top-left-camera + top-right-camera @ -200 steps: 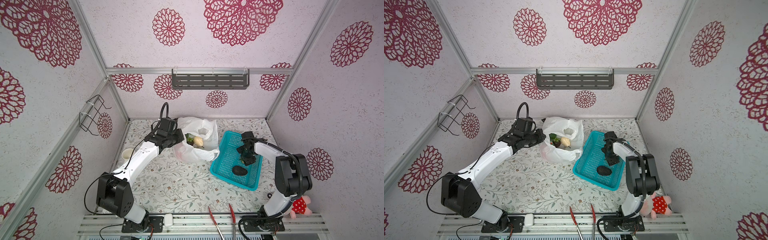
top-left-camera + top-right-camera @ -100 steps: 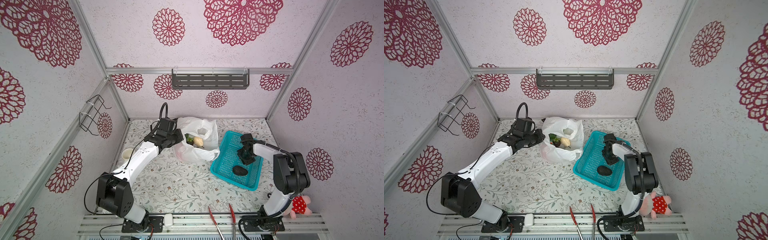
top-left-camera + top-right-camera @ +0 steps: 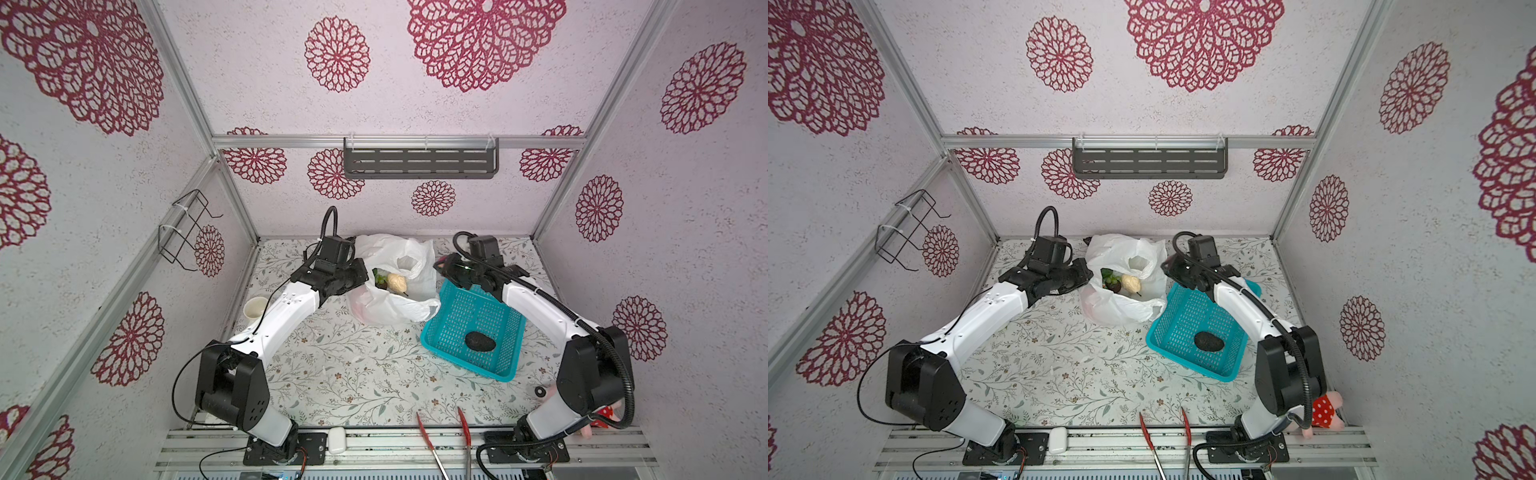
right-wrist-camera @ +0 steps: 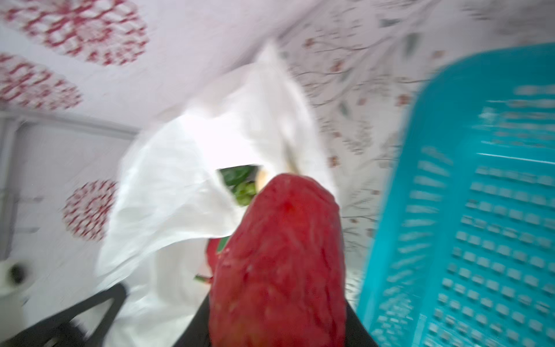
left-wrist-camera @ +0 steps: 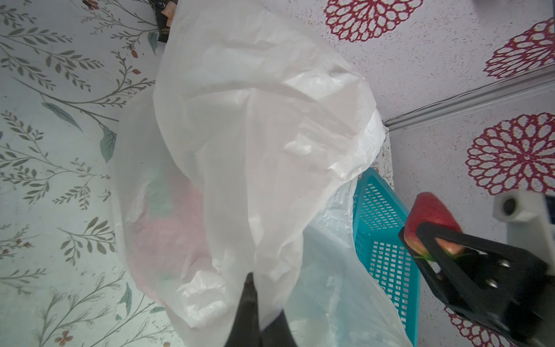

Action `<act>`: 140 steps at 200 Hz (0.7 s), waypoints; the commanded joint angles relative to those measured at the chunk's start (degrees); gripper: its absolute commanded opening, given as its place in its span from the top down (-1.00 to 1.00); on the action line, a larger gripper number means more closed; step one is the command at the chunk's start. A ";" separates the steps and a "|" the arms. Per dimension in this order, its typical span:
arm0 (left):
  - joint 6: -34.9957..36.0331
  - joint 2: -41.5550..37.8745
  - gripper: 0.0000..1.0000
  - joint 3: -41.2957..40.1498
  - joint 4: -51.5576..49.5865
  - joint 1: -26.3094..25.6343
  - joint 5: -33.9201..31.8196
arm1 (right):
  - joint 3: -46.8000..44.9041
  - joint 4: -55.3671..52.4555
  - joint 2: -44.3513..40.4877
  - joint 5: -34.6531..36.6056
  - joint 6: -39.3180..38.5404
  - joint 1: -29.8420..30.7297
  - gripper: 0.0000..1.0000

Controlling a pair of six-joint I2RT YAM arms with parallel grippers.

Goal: Place the fruits into the plastic bag
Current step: Place the fruit in the plastic bag.

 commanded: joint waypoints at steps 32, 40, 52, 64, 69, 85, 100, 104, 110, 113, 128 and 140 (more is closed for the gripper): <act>-0.41 0.41 1.00 2.22 0.73 -0.41 0.18 | 14.76 -11.46 13.94 -23.29 -17.44 8.27 0.47; -0.32 0.32 1.00 2.35 0.73 -0.41 0.23 | 16.93 -13.70 15.68 -23.10 -18.95 9.18 0.47; -0.12 0.32 1.00 2.47 0.73 -0.43 0.29 | 19.60 -15.68 17.90 -21.49 -19.71 10.01 0.47; 0.31 0.37 1.00 2.74 0.57 -0.41 0.29 | 21.81 -15.94 20.02 -19.97 -19.01 10.13 0.47; 0.42 0.36 1.00 2.86 0.47 -0.46 0.28 | 23.03 -15.78 20.95 -19.13 -18.45 10.12 0.47; 0.71 0.44 1.00 3.18 0.22 -0.42 0.24 | 27.28 -15.74 24.64 -15.53 -17.00 9.94 0.47; 0.73 0.58 1.00 3.40 0.18 -0.47 0.34 | 33.62 -16.83 28.73 -12.55 -16.25 9.63 0.42; 0.73 0.66 1.00 3.37 0.20 -0.44 0.38 | 35.75 -17.10 30.03 -12.22 -16.22 9.51 0.40; 0.65 0.75 1.00 3.44 0.20 -0.41 0.38 | 38.74 -17.73 32.06 -11.72 -16.12 9.39 0.33; 0.68 0.83 1.00 3.43 0.20 -0.46 0.30 | 40.26 -18.07 33.00 -11.44 -15.88 9.33 0.27; 0.60 1.01 1.00 3.50 0.12 -0.41 0.32 | 47.18 -19.86 37.08 -11.61 -15.46 9.03 -0.14; 0.32 1.02 1.00 3.31 0.11 -0.48 0.09 | 49.57 -19.67 38.35 -12.35 -14.46 8.80 -0.37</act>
